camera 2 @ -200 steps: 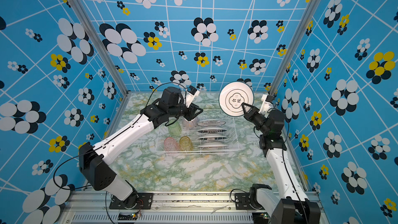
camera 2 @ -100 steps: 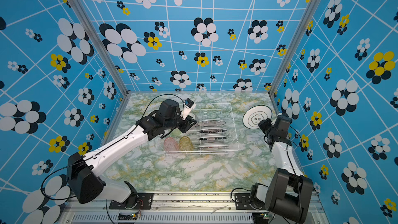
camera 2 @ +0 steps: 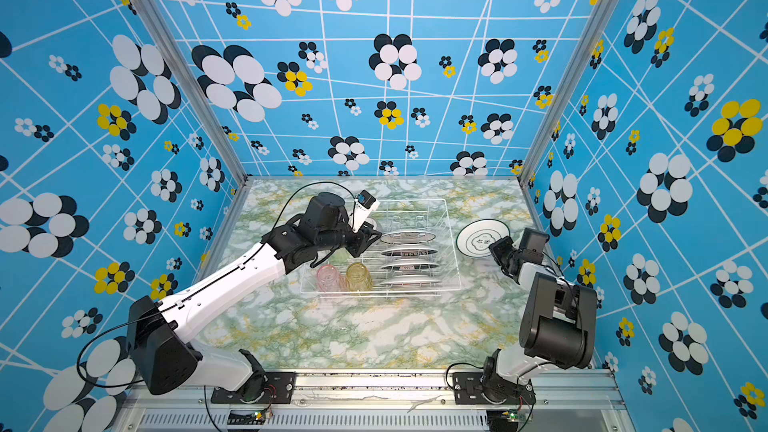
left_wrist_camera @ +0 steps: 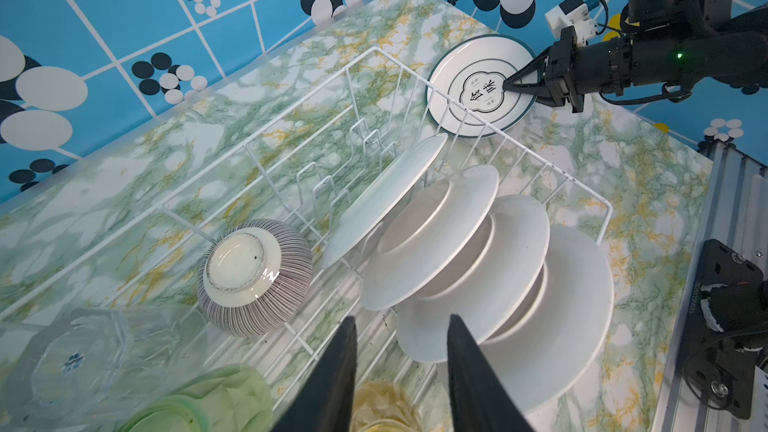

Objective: Unload the mixed dishes from the dish rack
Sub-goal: 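Lower plate onto table with right gripper while left arm returns to rack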

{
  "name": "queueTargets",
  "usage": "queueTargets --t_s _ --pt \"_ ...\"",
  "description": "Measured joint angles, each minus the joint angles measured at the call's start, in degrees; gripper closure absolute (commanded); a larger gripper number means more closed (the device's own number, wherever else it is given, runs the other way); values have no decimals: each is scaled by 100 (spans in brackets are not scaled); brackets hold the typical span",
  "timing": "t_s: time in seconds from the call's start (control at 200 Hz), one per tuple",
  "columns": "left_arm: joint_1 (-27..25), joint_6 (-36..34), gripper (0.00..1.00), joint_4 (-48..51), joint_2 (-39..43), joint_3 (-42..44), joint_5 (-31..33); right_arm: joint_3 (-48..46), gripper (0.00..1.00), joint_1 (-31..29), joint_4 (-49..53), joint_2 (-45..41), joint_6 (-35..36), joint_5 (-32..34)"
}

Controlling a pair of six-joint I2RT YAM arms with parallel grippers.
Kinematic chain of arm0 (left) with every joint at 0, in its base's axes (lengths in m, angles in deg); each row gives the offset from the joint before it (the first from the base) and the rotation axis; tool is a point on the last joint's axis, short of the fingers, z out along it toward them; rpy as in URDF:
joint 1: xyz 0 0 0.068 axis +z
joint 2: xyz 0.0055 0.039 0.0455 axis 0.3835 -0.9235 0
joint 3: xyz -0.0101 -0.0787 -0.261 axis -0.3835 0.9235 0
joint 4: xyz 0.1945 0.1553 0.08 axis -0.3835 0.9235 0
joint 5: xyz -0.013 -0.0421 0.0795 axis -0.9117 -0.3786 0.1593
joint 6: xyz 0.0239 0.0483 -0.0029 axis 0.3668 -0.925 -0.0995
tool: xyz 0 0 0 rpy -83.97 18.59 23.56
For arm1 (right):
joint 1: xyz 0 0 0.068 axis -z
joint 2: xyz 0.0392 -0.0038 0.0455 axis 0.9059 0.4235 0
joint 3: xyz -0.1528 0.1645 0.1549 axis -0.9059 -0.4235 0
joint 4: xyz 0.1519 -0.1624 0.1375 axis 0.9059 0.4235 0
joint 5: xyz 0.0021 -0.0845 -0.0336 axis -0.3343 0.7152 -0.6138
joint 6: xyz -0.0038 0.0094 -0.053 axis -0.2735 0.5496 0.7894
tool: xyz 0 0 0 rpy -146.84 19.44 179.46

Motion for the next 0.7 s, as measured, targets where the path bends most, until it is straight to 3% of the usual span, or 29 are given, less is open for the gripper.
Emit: queueTargets --t_s 0.18,0.43,0.7 --pt "-114 -50 63 122 -254 -162 66 116 97 0 -223 358 -39 -199" --pt "-212 -111 63 369 -461 -496 234 221 77 0 -136 553 68 -186" --pt "-247 -192 63 645 -643 -675 409 275 63 0 531 612 389 81"
